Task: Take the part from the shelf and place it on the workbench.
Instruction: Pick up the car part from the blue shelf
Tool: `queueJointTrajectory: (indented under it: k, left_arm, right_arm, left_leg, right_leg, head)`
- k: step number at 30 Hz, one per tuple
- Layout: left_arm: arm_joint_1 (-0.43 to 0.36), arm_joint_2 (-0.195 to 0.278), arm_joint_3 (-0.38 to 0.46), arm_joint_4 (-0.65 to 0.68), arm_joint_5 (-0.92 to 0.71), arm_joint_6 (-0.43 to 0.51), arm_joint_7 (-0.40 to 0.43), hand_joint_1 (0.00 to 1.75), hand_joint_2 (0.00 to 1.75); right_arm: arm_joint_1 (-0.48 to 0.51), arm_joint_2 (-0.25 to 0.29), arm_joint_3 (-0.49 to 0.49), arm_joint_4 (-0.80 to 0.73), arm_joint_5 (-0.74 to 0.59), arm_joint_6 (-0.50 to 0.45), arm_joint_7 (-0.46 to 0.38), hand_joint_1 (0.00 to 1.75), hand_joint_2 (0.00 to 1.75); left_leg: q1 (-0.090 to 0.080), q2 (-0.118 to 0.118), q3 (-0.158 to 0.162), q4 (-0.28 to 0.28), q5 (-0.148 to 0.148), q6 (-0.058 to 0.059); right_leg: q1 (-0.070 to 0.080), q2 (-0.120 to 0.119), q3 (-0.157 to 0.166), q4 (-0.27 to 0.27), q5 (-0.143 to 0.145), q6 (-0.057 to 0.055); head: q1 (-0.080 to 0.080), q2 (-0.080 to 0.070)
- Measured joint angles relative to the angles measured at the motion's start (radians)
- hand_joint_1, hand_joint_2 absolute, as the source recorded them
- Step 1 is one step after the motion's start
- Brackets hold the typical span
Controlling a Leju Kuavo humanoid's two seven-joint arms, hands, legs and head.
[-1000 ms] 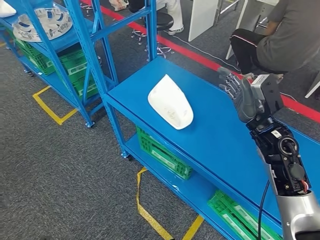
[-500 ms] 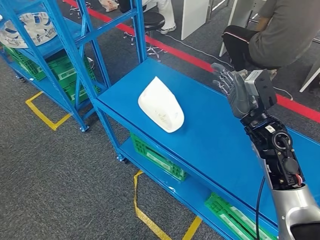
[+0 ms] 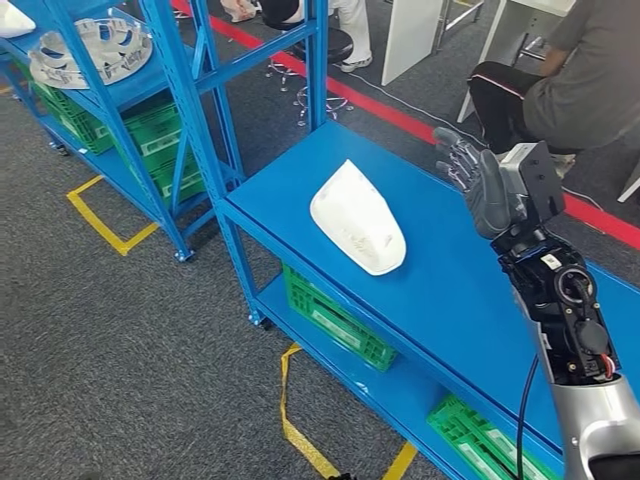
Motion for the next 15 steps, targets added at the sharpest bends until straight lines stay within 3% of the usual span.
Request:
queueJointTrajectory:
  k: [1, 3, 7, 9, 11, 12, 13, 15]
  left_arm:
    - [0.0, 0.0, 0.0, 0.0, 0.0, 0.0, 0.0, 0.0, 0.0]
    - [-0.001, -0.001, 0.0, 0.0, 0.0, -0.001, 0.0, 0.0, 0.0]
    - [-0.002, 0.0, 0.0, 0.0, 0.0, -0.001, 0.0, 0.0, 0.0]
    - [-0.005, 0.001, 0.0, 0.0, 0.0, -0.002, 0.0, 0.0, 0.0]
    - [-0.005, 0.002, 0.0, 0.0, 0.0, -0.002, 0.0, 0.0, 0.0]
    - [-0.004, 0.002, 0.0, 0.0, 0.0, -0.002, 0.0, 0.0, 0.0]
    - [-0.004, 0.001, 0.0, 0.0, 0.0, -0.002, 0.0, 0.0, 0.0]
    - [-0.004, 0.002, 0.0, 0.0, 0.0, -0.002, 0.0, 0.0, 0.0]
  right_arm:
    - [-0.003, 0.0, 0.0, 0.001, 0.0, 0.0, 0.0, 0.0, 0.0]
    - [-0.011, 0.0, 0.001, 0.002, 0.0, 0.0, 0.0, 0.0, 0.0]
    - [-0.015, 0.0, 0.004, 0.005, 0.0, -0.001, -0.001, 0.0, 0.0]
    - [-0.019, 0.0, 0.005, 0.007, 0.0, -0.001, -0.002, 0.0, 0.0]
    - [-0.02, 0.0, 0.005, 0.01, 0.0, -0.001, -0.002, 0.0, 0.0]
    - [-0.019, 0.0, 0.005, 0.011, 0.0, -0.001, -0.002, 0.0, 0.0]
    - [-0.018, 0.0, 0.005, 0.012, 0.0, -0.001, -0.002, 0.0, 0.0]
    - [-0.018, 0.0, 0.006, 0.013, 0.0, -0.001, -0.002, 0.0, 0.0]
  left_leg:
    - [-0.002, -0.001, 0.005, 0.001, -0.004, -0.003]
    - [-0.004, -0.002, 0.006, 0.003, -0.009, -0.011]
    - [-0.003, 0.001, -0.005, 0.024, -0.024, -0.03]
    - [0.0, 0.003, -0.052, 0.119, -0.071, -0.04]
    - [0.001, 0.004, -0.132, 0.261, -0.123, -0.047]
    - [0.003, 0.004, -0.162, 0.305, -0.13, -0.048]
    - [0.004, 0.004, -0.171, 0.306, -0.115, -0.049]
    - [0.008, 0.005, -0.128, 0.194, -0.038, -0.048]
  right_leg:
    - [0.004, 0.0, 0.028, -0.068, 0.034, -0.007]
    - [0.01, 0.0, 0.069, -0.156, 0.059, -0.016]
    - [0.008, 0.002, 0.083, -0.18, 0.055, -0.026]
    - [0.004, -0.001, 0.089, -0.185, 0.055, -0.032]
    - [0.004, -0.003, 0.09, -0.185, 0.052, -0.035]
    - [0.004, -0.004, 0.092, -0.185, 0.05, -0.036]
    - [0.004, -0.004, 0.095, -0.185, 0.047, -0.036]
    - [0.003, -0.004, 0.105, -0.185, 0.039, -0.032]
  head:
    - [0.004, 0.0]
    - [0.007, 0.0]
    - [0.001, 0.0]
    - [-0.01, 0.0]
    - [-0.023, 0.0]
    - [-0.027, 0.0]
    - [-0.03, 0.0]
    - [-0.034, 0.0]
